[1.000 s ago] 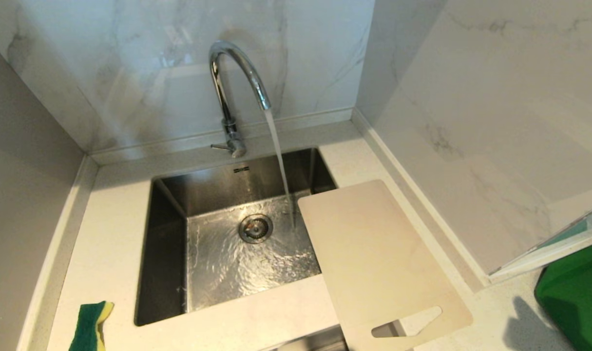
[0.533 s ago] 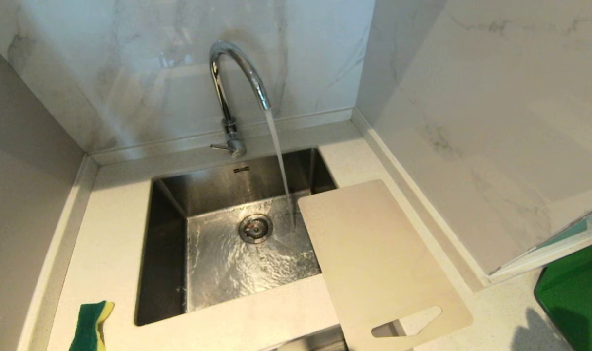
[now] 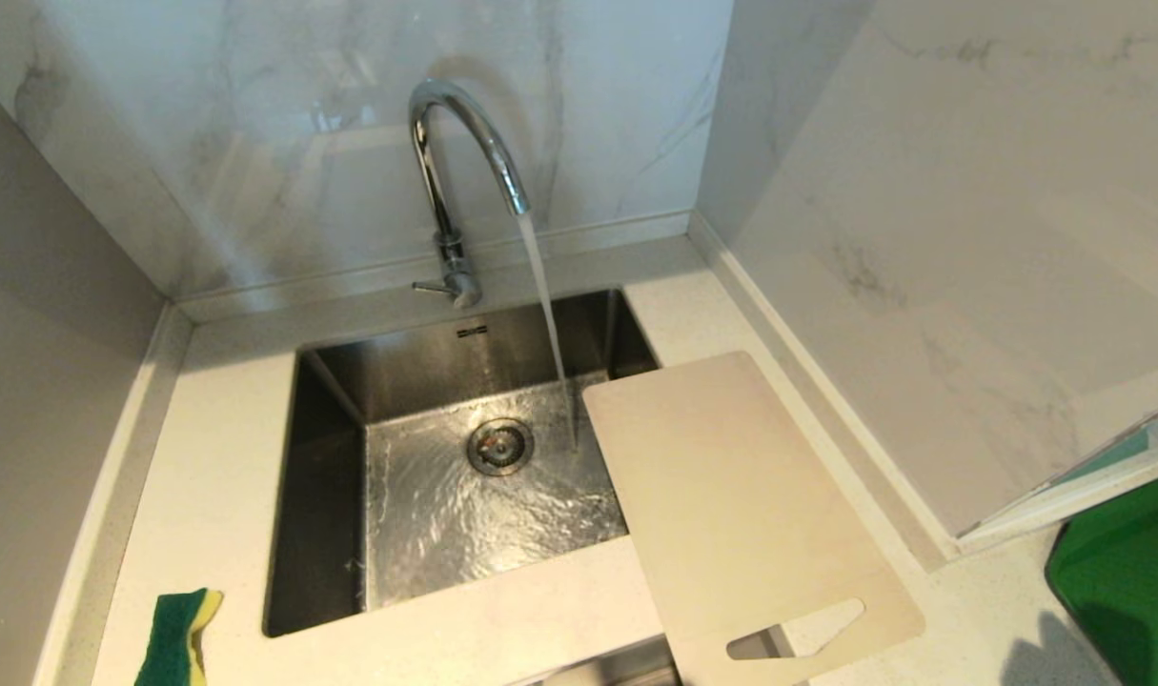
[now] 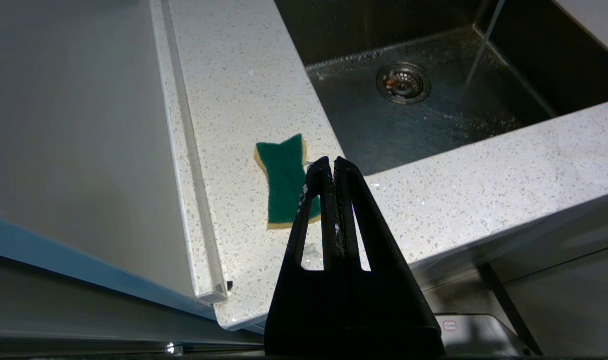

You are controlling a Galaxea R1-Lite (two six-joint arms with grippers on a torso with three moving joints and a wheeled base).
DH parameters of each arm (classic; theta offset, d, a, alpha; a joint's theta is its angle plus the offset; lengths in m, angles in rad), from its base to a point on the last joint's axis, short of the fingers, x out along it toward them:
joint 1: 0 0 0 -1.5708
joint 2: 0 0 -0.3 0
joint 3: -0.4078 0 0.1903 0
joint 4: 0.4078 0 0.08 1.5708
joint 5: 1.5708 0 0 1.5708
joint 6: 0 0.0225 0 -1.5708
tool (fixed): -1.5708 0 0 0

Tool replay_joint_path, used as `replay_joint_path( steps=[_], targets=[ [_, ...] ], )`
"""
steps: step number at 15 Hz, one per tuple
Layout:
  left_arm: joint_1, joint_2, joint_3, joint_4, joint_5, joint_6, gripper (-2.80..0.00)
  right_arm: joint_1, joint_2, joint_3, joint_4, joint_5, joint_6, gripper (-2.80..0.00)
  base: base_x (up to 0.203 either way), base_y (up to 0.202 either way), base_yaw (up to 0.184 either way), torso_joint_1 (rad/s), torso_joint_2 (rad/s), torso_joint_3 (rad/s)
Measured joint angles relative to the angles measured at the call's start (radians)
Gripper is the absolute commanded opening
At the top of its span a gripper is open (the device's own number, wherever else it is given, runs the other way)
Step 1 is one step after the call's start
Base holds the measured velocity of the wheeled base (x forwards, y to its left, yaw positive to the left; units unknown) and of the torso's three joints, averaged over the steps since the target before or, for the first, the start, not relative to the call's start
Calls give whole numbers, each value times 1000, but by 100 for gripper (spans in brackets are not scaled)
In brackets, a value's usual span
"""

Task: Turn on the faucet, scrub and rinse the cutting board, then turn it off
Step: Turn off the tap

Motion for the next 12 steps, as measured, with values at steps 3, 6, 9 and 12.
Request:
replay_joint_path(
  steps=[3, 6, 9, 12],
  targets=[
    [0, 0, 0, 0, 0, 0, -280, 8, -27, 27, -4, 0, -9, -280, 0, 0, 0, 0, 0, 0],
    [0, 0, 0, 0, 0, 0, -280, -62, -83, 146, -97, 73, -103, -280, 0, 0, 0, 0, 0, 0],
    [0, 0, 0, 0, 0, 0, -280, -118, -178, 378, -312, 199, -259, -280, 0, 0, 0, 0, 0, 0],
    [0, 0, 0, 0, 0, 0, -280, -154, -297, 621, -492, 353, -366, -280, 0, 0, 0, 0, 0, 0]
  ],
)
